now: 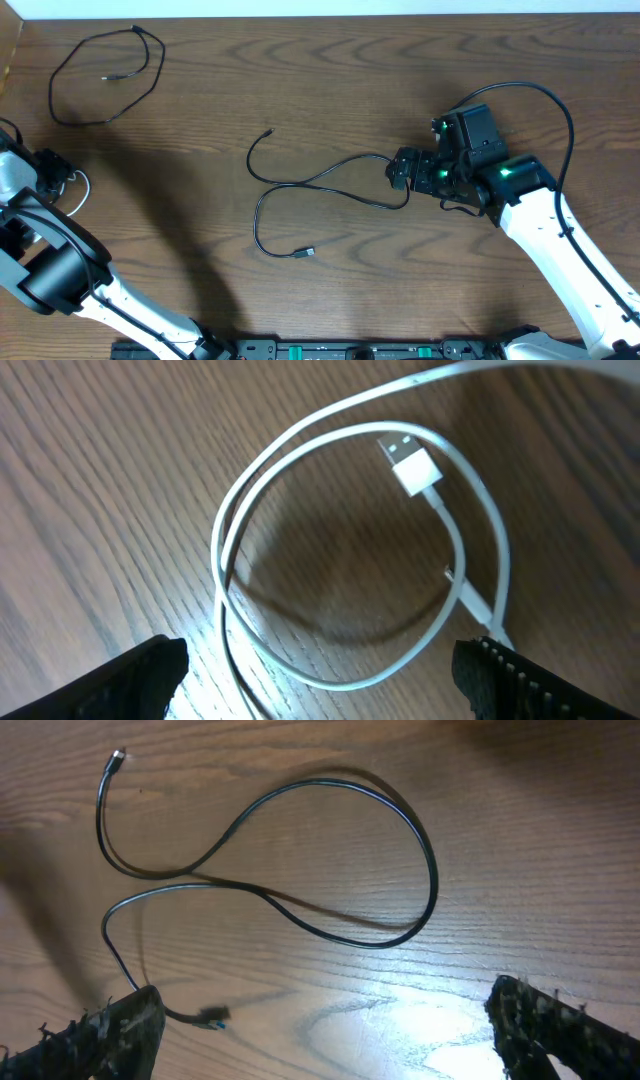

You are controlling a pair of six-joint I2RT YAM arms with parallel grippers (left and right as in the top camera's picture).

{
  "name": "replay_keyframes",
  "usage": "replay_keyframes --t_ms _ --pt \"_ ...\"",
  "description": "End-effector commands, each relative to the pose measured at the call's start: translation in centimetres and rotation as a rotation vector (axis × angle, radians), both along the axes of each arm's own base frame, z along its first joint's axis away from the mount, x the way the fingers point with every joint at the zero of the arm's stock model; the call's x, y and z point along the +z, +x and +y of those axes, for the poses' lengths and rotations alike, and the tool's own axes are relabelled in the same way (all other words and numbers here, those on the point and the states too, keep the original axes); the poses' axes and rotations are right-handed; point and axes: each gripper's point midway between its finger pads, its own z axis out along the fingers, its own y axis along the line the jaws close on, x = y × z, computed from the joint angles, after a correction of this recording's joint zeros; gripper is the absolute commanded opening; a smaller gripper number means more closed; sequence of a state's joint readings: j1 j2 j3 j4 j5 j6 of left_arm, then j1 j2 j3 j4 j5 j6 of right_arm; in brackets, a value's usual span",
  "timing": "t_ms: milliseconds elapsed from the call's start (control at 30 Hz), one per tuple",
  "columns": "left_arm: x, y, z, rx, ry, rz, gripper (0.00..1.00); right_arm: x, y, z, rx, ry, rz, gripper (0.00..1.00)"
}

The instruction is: Untangle cables

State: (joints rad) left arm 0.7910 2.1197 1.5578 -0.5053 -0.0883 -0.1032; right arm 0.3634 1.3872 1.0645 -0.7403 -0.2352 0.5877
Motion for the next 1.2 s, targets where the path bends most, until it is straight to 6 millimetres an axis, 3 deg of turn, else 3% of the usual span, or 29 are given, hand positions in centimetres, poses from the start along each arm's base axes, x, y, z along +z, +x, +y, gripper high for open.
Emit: replay_keyframes --t_ms 0,200,233,300,467,700,967,1100,1167 --pt "1.5 0.1 0.1 -0.006 0.012 -0.027 0.90 -0.1 -0.1 0.0 0.004 -0.007 0.003 0.99" --pt "7.1 0.7 0.8 -0.006 0.110 -0.123 0.90 -0.2 -0.3 0.0 0.004 -0.009 0.010 0.99" --pt "9.4 0.8 0.9 -0.006 0.149 -0.160 0.91 -0.2 -0.3 0.0 0.004 -0.009 0.010 0.99" --pt "11.6 0.9 0.9 -0.007 0.183 -0.194 0.91 -0.2 -0.3 0.0 0.004 -0.009 0.010 0.99" --pt "14.4 0.6 0.6 -0.008 0.223 -0.235 0.91 -0.2 -0.3 0.0 0.004 -0.009 0.011 0.99" --pt "13.3 1.1 -0.3 -0.038 0.162 -0.242 0.91 -0.4 -0.5 -0.1 0.004 -0.014 0.022 0.99" --pt "9.0 0.9 -0.7 -0.039 0.073 -0.173 0.90 -0.5 -0.5 -0.1 0.004 -0.014 0.021 0.99" --pt "6.8 2.4 -2.1 -0.093 -0.035 -0.218 0.90 -0.4 -0.4 -0.1 0.004 -0.012 0.017 0.99" --pt "6.0 4.7 -4.4 -0.179 -0.166 -0.327 0.90 -0.4 -0.4 -0.1 0.004 -0.011 0.015 0.99"
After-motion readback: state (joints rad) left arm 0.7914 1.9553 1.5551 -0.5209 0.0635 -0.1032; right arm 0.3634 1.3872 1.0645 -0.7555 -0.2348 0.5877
